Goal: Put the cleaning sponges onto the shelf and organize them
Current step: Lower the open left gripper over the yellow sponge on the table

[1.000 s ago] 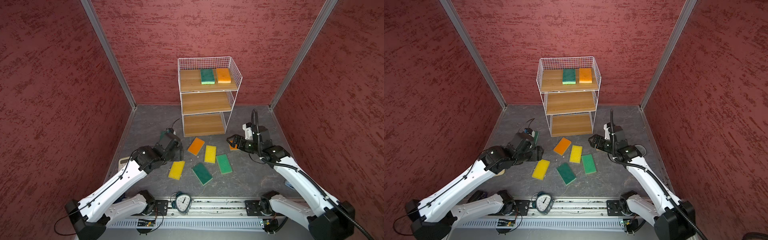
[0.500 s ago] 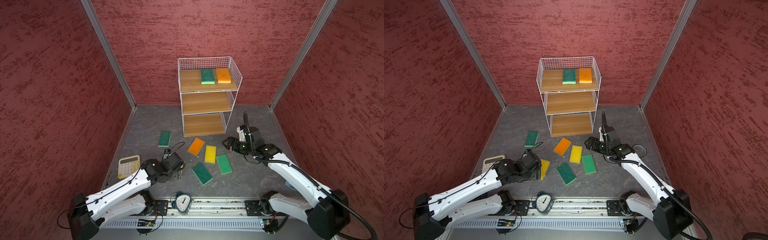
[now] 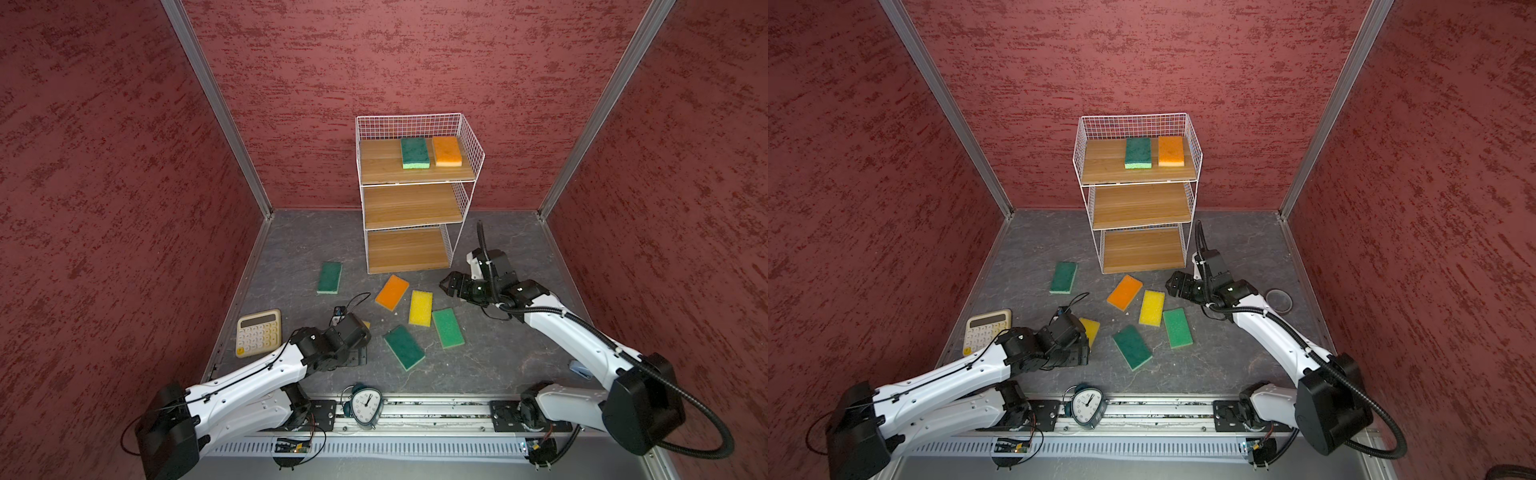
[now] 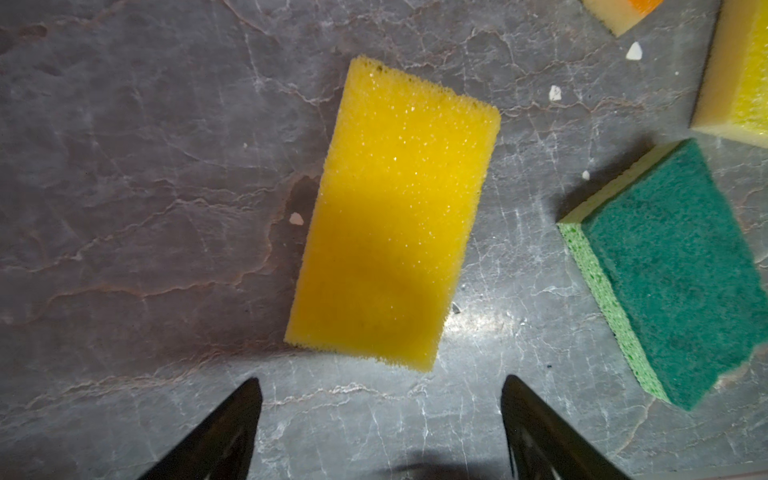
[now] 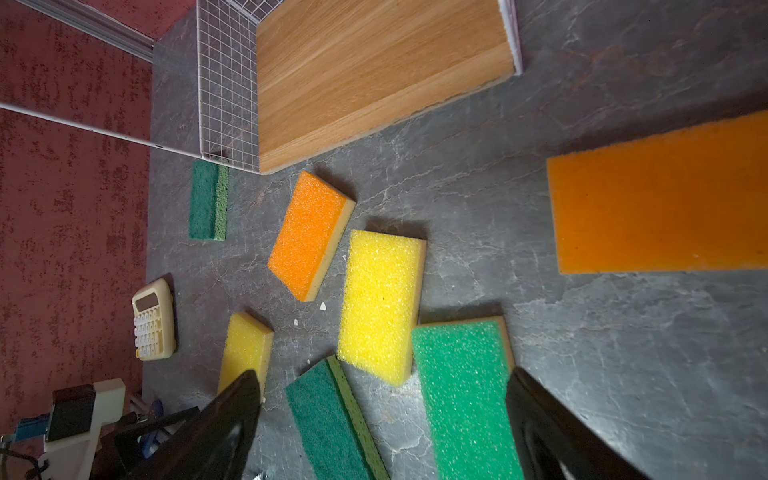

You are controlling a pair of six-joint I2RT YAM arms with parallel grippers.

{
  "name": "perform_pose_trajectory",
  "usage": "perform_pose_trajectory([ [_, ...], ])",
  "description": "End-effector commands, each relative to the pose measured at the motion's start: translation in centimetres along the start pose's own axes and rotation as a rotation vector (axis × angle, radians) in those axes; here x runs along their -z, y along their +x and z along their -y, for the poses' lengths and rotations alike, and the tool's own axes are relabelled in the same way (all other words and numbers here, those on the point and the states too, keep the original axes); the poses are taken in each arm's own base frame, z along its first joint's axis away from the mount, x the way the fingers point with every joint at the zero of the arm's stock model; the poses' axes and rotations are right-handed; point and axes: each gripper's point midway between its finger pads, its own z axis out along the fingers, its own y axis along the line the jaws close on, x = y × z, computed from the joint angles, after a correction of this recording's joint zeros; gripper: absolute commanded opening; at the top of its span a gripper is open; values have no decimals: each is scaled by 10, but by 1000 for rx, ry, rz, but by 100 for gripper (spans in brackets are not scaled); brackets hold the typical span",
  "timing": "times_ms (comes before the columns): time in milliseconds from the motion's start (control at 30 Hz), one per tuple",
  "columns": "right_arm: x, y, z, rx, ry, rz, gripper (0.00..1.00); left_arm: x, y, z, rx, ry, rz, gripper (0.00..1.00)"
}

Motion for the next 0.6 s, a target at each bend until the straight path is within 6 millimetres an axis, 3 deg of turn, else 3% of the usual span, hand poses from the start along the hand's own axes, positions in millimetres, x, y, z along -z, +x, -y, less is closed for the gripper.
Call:
perform_pose_trajectory([
  [0, 2, -15, -14, 34, -33, 42, 94, -9, -2, 3, -13, 2, 0, 91],
  [567, -4, -31, -24, 76, -18, 35, 94, -31, -7, -3, 5, 0, -40, 92],
])
